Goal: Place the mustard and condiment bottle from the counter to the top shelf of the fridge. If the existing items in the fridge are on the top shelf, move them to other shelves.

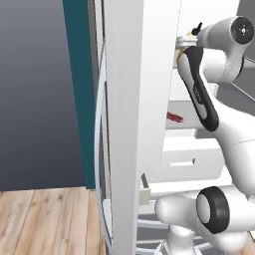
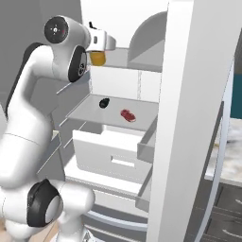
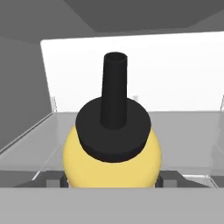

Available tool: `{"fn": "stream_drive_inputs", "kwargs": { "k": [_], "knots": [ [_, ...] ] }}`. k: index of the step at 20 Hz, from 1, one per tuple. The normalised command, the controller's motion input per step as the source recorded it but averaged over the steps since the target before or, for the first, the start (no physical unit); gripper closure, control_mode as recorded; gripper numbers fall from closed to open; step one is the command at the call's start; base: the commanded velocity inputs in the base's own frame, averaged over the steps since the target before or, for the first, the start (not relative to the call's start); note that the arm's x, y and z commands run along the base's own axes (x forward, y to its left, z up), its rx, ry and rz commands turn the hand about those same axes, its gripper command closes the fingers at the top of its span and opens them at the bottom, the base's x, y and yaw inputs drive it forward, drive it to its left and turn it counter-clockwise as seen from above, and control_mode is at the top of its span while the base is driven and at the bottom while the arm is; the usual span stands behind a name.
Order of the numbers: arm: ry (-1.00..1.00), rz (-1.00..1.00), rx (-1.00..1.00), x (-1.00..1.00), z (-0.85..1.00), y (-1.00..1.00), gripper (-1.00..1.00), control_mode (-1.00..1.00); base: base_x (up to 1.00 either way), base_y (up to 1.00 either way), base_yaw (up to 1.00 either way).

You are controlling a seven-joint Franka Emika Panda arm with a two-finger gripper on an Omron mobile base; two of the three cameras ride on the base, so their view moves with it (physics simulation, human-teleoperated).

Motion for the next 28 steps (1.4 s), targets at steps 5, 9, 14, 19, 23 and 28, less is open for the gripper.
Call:
{"fn": "stream_drive_inputs", "kwargs": {
  "k": [5,9,14,19,23,28],
  "knots": [
    [0.03,0.00,0.00,0.74,-0.11,0.00,1.00,-1.00,0.00,0.00,0.00],
    [0.11,0.00,0.00,0.81,-0.13,0.00,1.00,-1.00,0.00,0.00,0.00],
    [0.09,0.00,0.00,0.72,-0.15,0.00,1.00,-1.00,0.00,0.00,0.00],
    [-0.04,0.00,0.01,0.32,0.00,-0.15,1.00,-1.00,0.00,0.00,0.00],
    [-0.01,0.00,0.01,0.46,-0.01,-0.05,1.00,-1.00,0.00,0.00,0.00],
    [0.00,0.00,0.00,0.71,-0.16,0.00,1.00,-1.00,0.00,0.00,0.00]
  ]
}}
